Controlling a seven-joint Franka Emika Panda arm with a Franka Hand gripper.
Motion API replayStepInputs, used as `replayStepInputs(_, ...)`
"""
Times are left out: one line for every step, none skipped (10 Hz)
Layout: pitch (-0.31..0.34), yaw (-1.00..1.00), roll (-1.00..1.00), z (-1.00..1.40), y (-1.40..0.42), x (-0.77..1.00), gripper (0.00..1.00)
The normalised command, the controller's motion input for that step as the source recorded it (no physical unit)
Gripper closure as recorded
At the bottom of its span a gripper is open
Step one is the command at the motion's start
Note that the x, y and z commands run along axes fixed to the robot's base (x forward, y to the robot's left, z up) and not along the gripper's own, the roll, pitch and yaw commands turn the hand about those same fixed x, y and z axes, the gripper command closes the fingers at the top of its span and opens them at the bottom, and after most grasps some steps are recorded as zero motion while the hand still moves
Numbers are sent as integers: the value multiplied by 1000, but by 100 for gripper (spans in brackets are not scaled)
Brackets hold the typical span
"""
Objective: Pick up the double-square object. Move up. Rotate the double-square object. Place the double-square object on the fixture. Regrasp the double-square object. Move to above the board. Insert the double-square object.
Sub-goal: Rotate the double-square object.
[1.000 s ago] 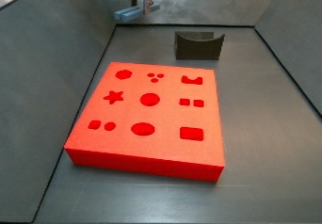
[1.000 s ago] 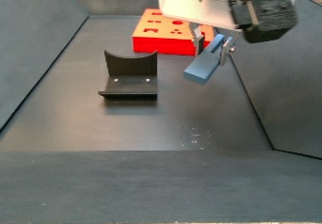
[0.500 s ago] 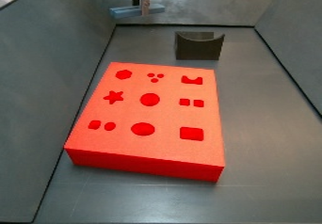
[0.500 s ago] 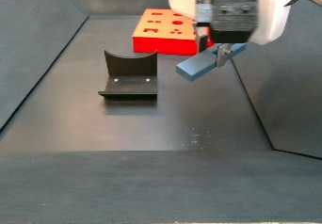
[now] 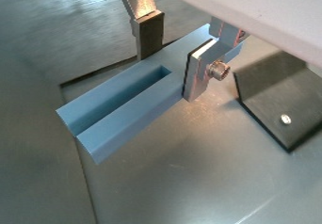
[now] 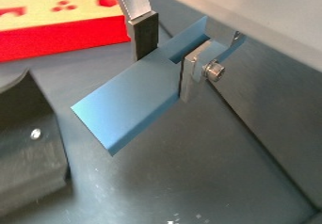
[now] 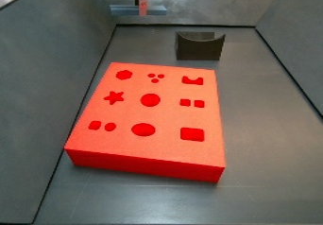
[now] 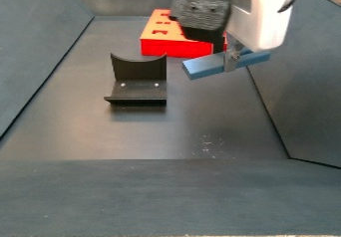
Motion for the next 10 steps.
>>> replayStepInputs(-5,-1000,-2,-3,8,-5,100)
replayStepInputs(-6,-1000,-2,-3,8,-5,100)
replayStepInputs(-6,-1000,-3,-3,8,-5,100)
replayStepInputs(-6,-1000,-3,-3,8,-5,100)
replayStepInputs(-7,-1000,-3,-3,8,-5,100)
replayStepInputs(-7,-1000,-4,-3,8,-5,100)
replayStepInputs(-7,-1000,-4,-3,8,-5,100)
replayStepInputs(-7,-1000,-4,-3,9,-5,100)
replayStepInputs(-8,-1000,-4,-3,9,-6,100)
replayStepInputs(-8,-1000,-5,-3,9,-6,100)
